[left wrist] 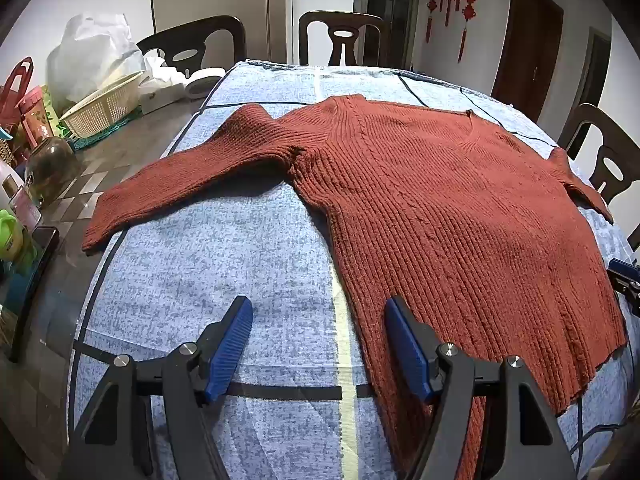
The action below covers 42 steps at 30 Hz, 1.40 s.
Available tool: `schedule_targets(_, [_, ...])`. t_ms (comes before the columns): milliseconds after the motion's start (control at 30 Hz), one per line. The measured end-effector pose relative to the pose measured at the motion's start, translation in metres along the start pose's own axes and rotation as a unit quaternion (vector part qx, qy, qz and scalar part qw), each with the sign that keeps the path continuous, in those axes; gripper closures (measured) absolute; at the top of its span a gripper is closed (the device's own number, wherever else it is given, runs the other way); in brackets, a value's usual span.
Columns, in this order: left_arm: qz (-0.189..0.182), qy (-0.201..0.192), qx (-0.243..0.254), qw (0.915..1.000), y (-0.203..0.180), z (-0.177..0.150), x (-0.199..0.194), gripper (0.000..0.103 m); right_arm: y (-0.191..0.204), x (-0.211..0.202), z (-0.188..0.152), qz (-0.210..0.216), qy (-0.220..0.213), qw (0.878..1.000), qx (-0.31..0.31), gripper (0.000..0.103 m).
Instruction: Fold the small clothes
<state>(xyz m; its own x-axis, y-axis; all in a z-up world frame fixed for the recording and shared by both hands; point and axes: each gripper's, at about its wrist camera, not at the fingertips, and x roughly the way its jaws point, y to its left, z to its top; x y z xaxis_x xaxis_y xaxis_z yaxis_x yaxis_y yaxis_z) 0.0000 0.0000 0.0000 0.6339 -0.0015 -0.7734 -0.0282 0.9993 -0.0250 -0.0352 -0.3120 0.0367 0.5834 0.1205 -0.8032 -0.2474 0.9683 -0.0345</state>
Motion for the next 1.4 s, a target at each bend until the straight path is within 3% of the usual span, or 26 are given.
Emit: schedule_targets(1400, [0.002,-0.004,0.002,1.0,-0.0011,-0.0015,-0.0021,0.032,0.003,0.0008,-0.0023,-0.002,-0.001,1.0,0.0,0.058])
